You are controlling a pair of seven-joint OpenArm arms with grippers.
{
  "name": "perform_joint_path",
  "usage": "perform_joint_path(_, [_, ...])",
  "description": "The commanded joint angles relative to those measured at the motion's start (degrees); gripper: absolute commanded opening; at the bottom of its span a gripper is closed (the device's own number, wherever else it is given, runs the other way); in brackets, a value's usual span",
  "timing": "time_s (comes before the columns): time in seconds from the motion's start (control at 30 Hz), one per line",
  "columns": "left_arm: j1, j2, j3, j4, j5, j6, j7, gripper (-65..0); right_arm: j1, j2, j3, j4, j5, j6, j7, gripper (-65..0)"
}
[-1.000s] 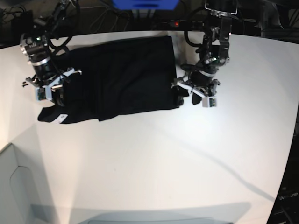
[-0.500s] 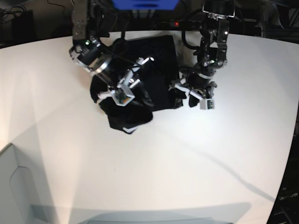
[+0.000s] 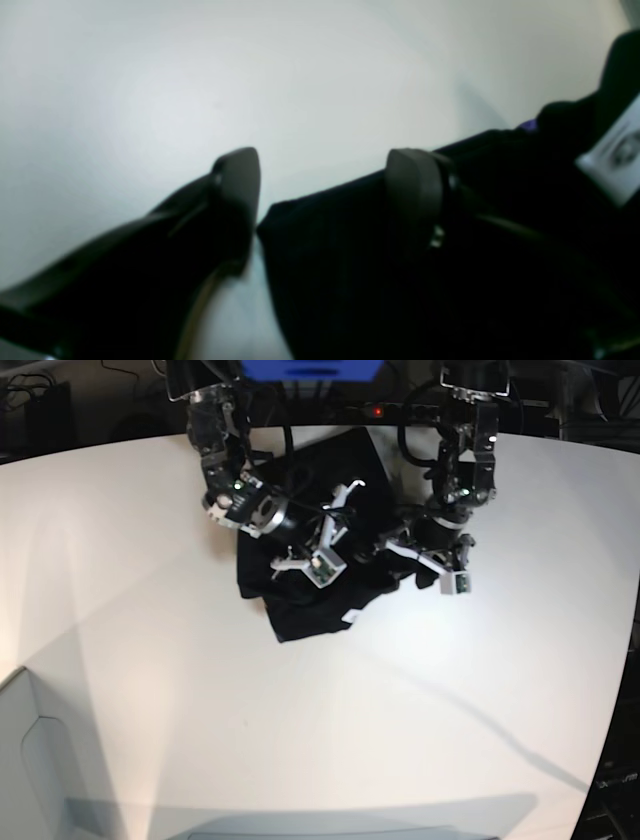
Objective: Fold the T-shirt properly
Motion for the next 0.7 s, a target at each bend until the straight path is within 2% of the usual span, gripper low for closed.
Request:
perform_joint_path(0.0, [1.2,-0.3,-0.9,0.3,0.7,1.4,3.8,-25.7,0.8,-0.8,-0.5,0.6,1.6,0.8,1.7,-65.0])
perform_joint_path(0.4, [12.7,-0.9,-14.5,10.9,0.7,0.8,3.9,-26.6,1.2,-0.6,-0.5,0.3,1.5,0.8,1.8,-65.0])
perform_joint_path(0.47, [13.6,-0.8,-13.8,11.0,0.7,0.8,4.9,-32.3,1.2,-0.8,-0.6,0.3,1.5,0.8,1.8,-65.0])
perform_joint_path(0.5, [13.6,-0.5,-13.0,11.0,0.7,0.8,6.2,-37.2,1.2,-0.8,-0.6,0.4,1.5,0.8,1.8,-65.0])
perform_joint_path(0.53, [13.5,-0.3,-12.3,11.0,0.7,0.8,7.9,-43.5,1.2,-0.8,-0.6,0.4,1.5,0.8,1.8,-65.0])
perform_joint_path(0.6, [13.3,0.3,-10.6,10.7,0.7,0.8,10.3,-60.1,1.2,-0.8,-0.6,0.4,1.5,0.8,1.8,-65.0])
perform_joint_path(0.63, [12.9,0.9,-9.6,10.7,0.7,1.3,11.6,-65.0,1.2,-0.8,-0.6,0.4,1.5,0.8,1.8,-65.0])
perform_joint_path(0.67, [12.3,1.3,-8.9,10.6,0.8,1.3,12.8,-65.0,1.2,-0.8,-0.6,0.4,1.5,0.8,1.8,-65.0])
